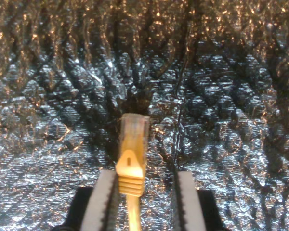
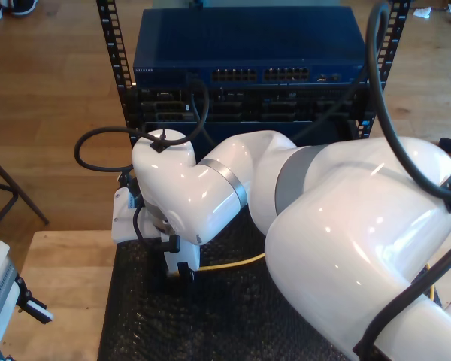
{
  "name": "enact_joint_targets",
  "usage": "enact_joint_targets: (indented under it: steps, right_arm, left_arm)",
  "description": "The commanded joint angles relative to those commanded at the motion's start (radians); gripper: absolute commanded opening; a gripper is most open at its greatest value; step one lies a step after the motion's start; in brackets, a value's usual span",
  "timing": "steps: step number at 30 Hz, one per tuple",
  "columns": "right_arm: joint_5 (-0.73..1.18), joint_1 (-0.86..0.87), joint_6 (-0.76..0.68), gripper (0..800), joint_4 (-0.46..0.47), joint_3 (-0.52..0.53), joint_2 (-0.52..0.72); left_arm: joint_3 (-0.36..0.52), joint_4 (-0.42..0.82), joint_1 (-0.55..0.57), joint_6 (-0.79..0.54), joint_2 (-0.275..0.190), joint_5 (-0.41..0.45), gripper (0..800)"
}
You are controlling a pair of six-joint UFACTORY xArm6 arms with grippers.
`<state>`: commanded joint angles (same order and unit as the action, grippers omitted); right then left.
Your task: Grab the cable and plug it in
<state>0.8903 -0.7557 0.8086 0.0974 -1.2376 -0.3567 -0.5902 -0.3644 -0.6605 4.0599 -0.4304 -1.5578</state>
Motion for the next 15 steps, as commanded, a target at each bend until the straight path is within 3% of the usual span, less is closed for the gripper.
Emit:
enact_joint_targets:
  steps: [3, 4, 15]
  right_arm:
    - [-0.002, 0.0, -0.002, 34, 0.003, 0.0, 0.003]
    - [-0.002, 0.0, -0.002, 13, 0.003, 0.0, 0.008]
    - [0.072, 0.015, 0.038, 6, -0.002, 0.003, 0.147]
  left_arm:
    - [0.0, 0.0, 0.0, 0.0, -0.002, 0.0, 800]
    - [0.0, 0.002, 0.0, 0.0, -0.002, 0.0, 800]
    - [-0.008, -0.035, 0.029, 0.006, 0.002, -0.029, 800]
